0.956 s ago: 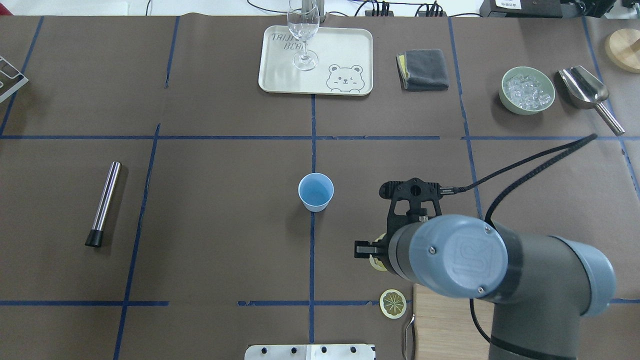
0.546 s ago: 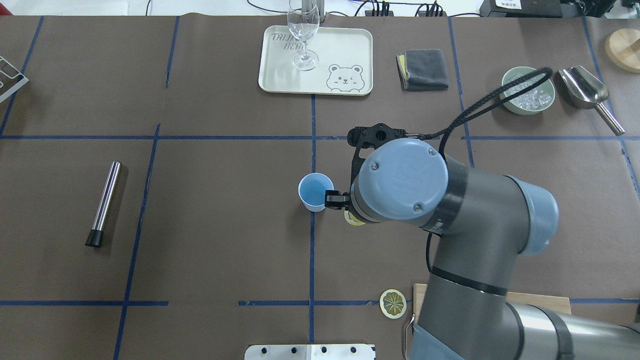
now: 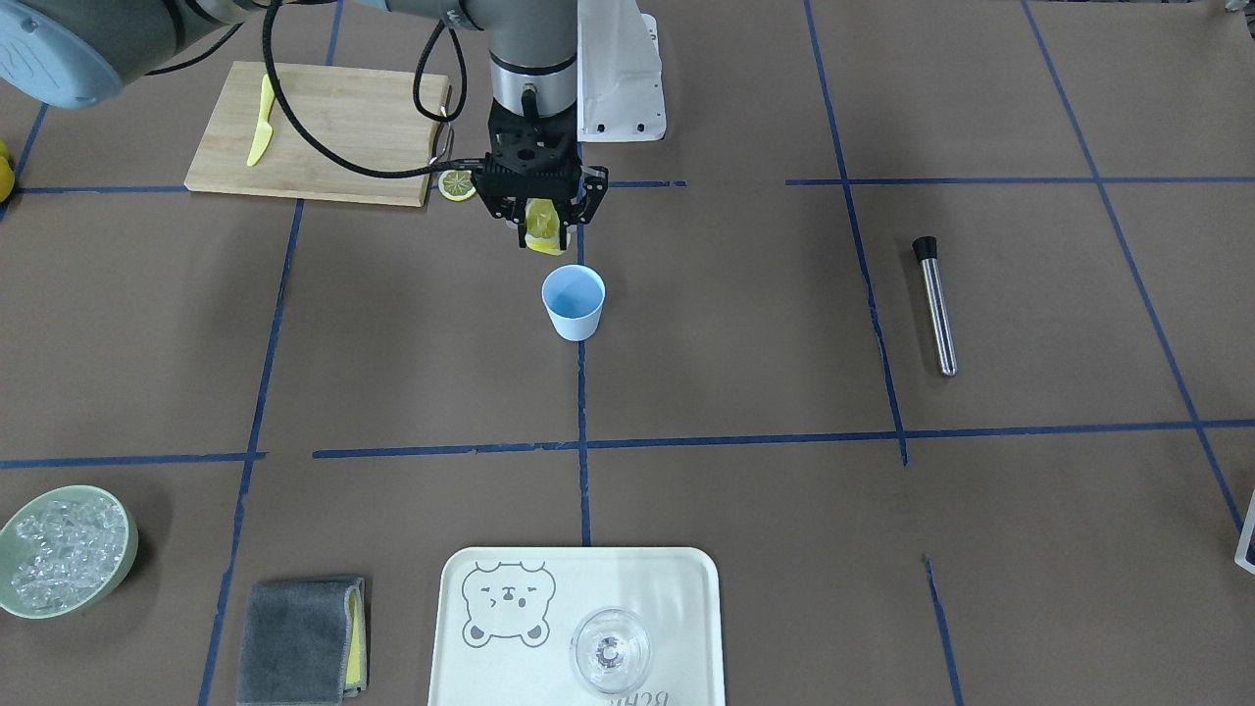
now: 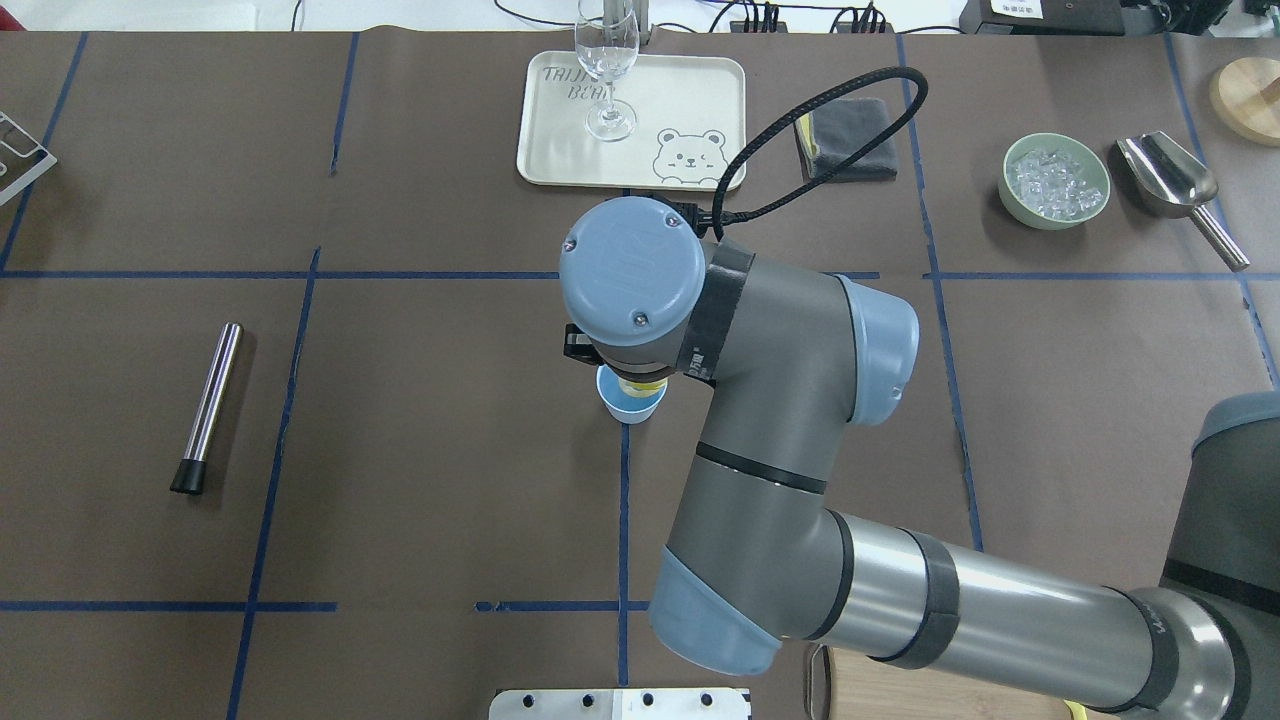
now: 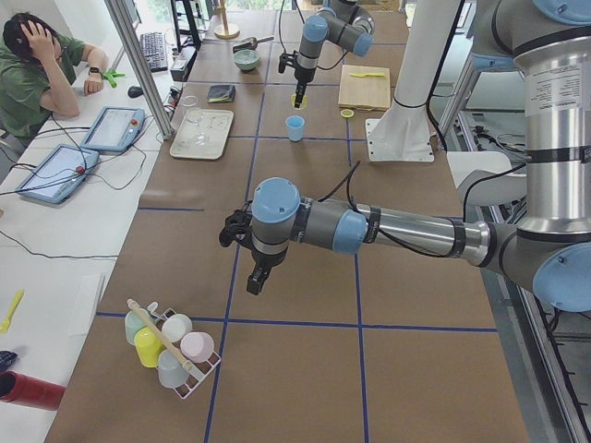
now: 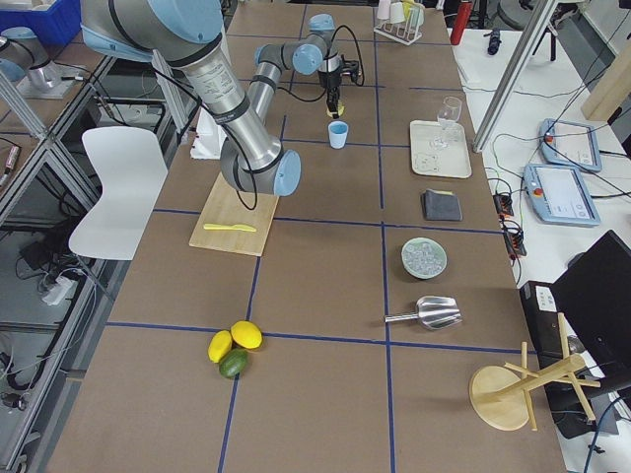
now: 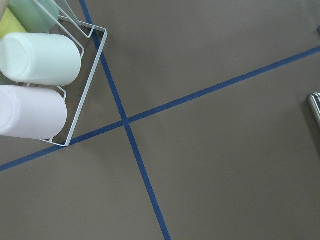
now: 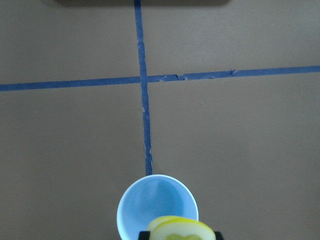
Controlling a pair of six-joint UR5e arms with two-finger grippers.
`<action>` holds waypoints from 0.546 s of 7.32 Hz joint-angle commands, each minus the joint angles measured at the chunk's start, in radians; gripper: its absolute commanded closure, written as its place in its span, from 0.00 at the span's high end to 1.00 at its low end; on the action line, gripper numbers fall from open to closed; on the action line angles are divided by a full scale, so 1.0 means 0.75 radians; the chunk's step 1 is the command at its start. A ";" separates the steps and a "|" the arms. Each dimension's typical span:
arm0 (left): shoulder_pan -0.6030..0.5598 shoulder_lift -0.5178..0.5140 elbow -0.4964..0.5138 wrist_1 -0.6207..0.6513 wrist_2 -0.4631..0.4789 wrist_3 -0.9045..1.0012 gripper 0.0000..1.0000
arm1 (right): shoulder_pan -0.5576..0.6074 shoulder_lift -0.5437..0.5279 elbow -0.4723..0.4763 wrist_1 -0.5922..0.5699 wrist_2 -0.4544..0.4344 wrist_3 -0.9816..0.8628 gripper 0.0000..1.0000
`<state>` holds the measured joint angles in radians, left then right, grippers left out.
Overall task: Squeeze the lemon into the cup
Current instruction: 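Carry the lemon slice with the right gripper over the blue cup, then lower the lemon slice into the blue cup and open the right gripper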
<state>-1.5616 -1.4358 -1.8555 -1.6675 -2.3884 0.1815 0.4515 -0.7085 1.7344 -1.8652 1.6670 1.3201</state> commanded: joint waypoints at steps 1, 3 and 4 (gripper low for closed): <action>0.000 0.000 0.001 0.000 0.000 -0.001 1.00 | 0.003 0.024 -0.146 0.108 -0.002 -0.020 0.00; 0.000 0.000 0.003 0.000 0.000 -0.001 1.00 | 0.001 0.008 -0.151 0.110 0.003 -0.032 0.26; 0.000 0.000 0.003 -0.002 0.000 0.001 1.00 | 0.001 0.002 -0.149 0.110 0.003 -0.040 0.84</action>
<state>-1.5616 -1.4358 -1.8536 -1.6677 -2.3884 0.1817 0.4528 -0.7008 1.6253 -1.7853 1.6683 1.2977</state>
